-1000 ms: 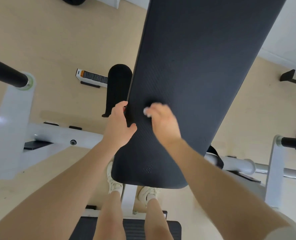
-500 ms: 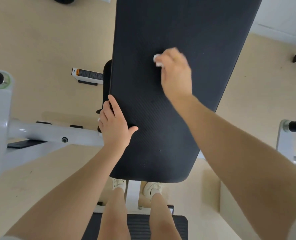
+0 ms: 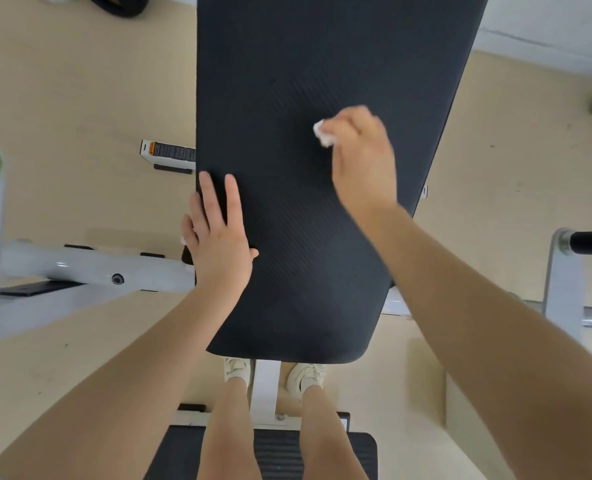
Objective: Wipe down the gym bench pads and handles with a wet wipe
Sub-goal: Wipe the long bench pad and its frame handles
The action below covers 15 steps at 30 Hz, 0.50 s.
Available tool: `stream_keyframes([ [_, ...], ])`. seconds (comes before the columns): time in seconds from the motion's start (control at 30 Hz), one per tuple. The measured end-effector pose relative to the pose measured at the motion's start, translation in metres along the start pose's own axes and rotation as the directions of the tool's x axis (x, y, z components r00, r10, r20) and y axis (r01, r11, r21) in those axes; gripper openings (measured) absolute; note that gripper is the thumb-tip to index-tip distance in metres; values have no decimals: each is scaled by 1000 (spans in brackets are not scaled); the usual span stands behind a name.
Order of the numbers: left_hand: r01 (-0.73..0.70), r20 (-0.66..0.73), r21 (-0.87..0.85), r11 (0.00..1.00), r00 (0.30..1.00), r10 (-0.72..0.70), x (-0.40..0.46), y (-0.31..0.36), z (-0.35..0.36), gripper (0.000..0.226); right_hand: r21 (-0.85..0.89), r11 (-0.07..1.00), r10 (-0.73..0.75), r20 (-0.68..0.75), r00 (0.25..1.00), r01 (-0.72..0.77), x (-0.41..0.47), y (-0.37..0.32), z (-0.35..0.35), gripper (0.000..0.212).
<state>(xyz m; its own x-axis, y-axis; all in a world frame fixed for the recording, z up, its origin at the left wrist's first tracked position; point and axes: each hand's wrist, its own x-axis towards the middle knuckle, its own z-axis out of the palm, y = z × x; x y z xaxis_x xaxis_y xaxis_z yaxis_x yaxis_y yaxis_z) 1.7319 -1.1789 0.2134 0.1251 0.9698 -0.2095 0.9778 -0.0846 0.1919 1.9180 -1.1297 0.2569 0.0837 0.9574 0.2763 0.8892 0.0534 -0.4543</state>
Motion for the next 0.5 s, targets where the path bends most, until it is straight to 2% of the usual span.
stream_keyframes([
  [0.07,-38,-51,58,998,998,41,0,2,2,119,-35,999,-1,18,1000,2,4,10,3,26],
  [0.17,-66,-78,67,996,994,71,-5,2,4,115,-62,990,-121,60,991,125,-47,19,19,25],
  [0.2,-82,-77,55,995,993,86,-7,2,5,113,-46,984,-165,123,978,172,-75,21,24,24],
  [0.3,-161,-44,25,987,986,162,-17,6,9,114,7,963,-250,386,888,268,-147,26,28,50],
  [0.37,-216,-29,46,975,976,217,-23,11,12,116,42,949,-294,476,829,312,-160,31,24,51],
  [0.43,-237,19,61,970,971,236,-31,17,15,117,104,960,-281,426,860,262,-141,34,16,30],
  [0.47,-243,40,70,967,970,241,-33,22,16,118,137,972,-229,347,910,192,-123,35,8,21],
  [0.5,-255,51,86,963,967,251,-35,27,18,119,149,983,-143,235,961,110,-102,38,-1,22],
])
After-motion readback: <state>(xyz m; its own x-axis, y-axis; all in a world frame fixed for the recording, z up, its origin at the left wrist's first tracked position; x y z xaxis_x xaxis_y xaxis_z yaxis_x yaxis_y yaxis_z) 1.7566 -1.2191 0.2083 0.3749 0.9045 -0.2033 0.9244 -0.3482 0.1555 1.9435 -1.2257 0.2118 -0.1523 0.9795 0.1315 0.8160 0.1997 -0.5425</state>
